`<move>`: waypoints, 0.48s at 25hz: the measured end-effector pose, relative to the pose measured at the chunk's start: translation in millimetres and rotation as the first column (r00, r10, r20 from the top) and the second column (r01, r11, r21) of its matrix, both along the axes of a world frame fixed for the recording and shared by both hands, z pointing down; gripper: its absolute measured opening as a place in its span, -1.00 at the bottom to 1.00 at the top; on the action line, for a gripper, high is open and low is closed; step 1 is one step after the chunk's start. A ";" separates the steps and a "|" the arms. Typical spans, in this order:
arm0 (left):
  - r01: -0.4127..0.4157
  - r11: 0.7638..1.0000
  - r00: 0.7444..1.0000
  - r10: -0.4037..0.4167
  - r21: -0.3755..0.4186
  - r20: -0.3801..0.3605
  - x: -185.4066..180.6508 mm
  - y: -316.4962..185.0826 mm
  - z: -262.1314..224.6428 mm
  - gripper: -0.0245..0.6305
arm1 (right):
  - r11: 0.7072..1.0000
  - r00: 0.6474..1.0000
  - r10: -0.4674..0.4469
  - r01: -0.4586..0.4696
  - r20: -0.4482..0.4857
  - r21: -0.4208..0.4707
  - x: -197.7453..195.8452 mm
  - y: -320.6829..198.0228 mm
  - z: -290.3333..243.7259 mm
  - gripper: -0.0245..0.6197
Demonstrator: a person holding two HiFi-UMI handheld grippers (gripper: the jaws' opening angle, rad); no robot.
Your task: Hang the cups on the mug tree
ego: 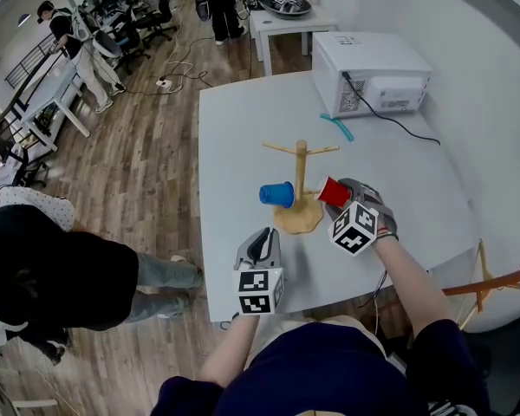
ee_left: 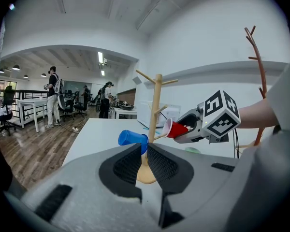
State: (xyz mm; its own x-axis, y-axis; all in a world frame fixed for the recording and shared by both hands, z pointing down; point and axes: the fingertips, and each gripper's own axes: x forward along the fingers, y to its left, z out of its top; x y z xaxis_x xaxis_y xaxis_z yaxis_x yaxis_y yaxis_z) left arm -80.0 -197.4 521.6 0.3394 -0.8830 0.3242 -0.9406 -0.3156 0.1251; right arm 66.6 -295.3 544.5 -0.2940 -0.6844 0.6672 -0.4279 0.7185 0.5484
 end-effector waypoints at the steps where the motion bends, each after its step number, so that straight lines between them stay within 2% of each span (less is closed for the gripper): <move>1: 0.001 1.000 1.000 -0.001 0.000 0.000 -0.2 0.6 0.2 -0.86 | 1.000 1.000 -0.004 0.004 -0.001 0.001 -1.1 0.2 -0.3 -0.09; 12: 0.019 1.000 1.000 -0.019 -0.008 0.001 -5.1 7.0 4.1 -0.86 | 0.999 0.999 -0.042 0.042 -0.018 0.002 -14.6 1.5 0.5 -0.09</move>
State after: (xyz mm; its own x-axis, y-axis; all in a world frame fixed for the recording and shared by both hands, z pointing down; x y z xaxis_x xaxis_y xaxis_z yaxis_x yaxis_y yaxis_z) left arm -85.2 -190.4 525.7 0.3226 -0.8867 0.3312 -0.9464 -0.2970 0.1268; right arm 52.0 -293.8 545.1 -0.3103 -0.6733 0.6711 -0.3877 0.7342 0.5573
